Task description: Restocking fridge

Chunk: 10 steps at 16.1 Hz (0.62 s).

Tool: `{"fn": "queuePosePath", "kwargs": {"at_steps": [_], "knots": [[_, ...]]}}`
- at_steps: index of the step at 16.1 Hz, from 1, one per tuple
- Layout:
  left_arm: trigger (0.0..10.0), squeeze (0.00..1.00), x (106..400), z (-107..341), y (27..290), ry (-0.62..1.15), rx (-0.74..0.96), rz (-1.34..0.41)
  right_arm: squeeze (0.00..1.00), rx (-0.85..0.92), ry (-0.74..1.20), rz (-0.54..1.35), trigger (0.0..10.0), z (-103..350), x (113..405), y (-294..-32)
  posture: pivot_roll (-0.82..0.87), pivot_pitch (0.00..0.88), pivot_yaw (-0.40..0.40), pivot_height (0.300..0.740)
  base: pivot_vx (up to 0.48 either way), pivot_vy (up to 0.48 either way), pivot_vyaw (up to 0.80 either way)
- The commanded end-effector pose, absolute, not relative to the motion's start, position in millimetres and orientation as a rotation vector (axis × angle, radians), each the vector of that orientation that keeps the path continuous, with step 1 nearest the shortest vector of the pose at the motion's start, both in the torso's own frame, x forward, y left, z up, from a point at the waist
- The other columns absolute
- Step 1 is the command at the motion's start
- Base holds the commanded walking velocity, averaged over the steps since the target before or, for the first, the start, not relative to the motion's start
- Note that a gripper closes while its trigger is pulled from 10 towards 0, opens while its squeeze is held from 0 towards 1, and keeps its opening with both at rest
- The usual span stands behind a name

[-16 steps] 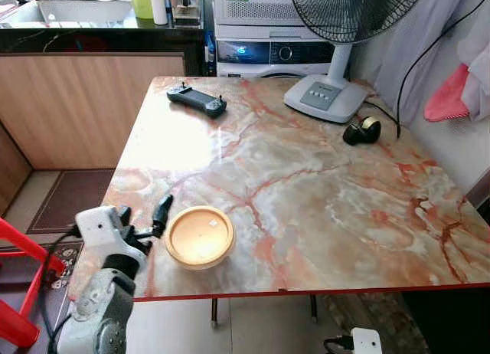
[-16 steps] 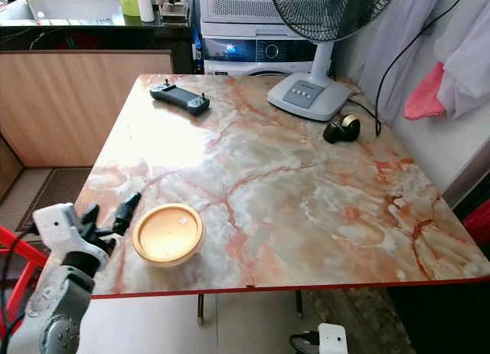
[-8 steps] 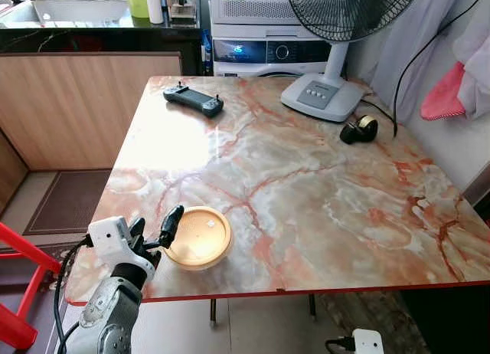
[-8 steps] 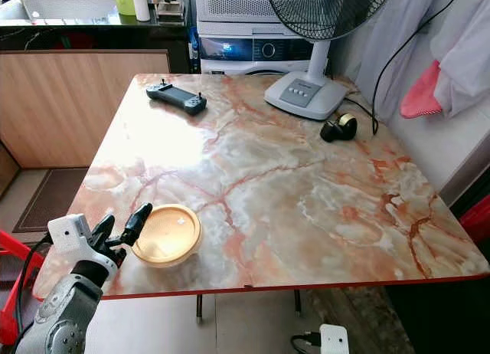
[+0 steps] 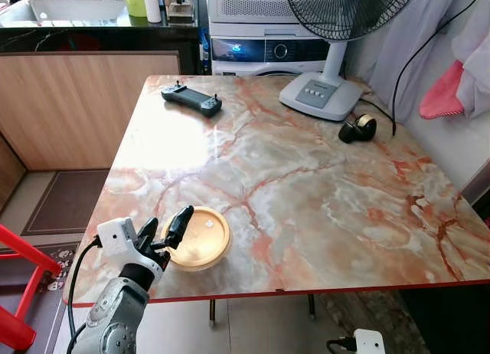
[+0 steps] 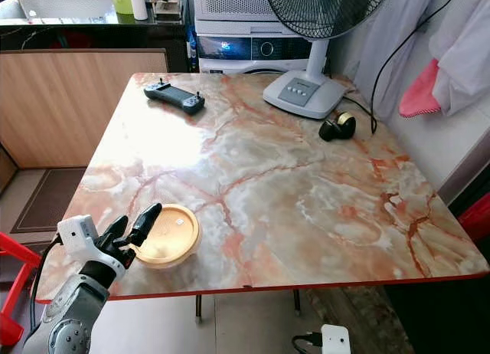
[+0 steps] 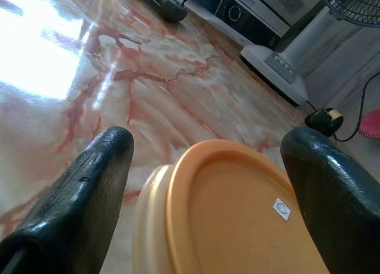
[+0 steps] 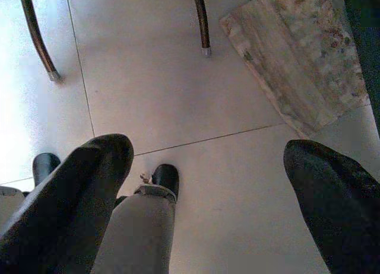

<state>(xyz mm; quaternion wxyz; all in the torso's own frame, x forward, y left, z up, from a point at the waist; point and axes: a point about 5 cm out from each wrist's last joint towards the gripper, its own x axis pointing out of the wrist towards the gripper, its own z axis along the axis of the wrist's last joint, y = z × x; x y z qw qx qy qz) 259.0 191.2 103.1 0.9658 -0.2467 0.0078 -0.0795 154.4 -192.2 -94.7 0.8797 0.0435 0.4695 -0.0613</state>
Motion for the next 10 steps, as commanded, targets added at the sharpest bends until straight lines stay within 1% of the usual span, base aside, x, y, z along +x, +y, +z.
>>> {"fn": "queuePosePath", "kwargs": {"at_steps": [1, 10], "knots": [[10.0, 0.0, 258.1, 97.5, 188.2, 0.044, -0.526, -0.176, 0.0, 0.078, 0.979, -0.13, 10.0, -94.0, 155.0, -195.9, 0.1, 0.035, -0.068, 0.74, 0.0, 0.0, 0.0], [10.0, 0.0, 251.4, 87.6, 190.9, 0.059, -0.564, -0.159, 0.0, 0.066, 0.978, -0.118, 10.0, -92.9, 157.1, -198.0, 0.11, 0.021, -0.084, 0.74, 0.0, 0.0, 0.0]]}}
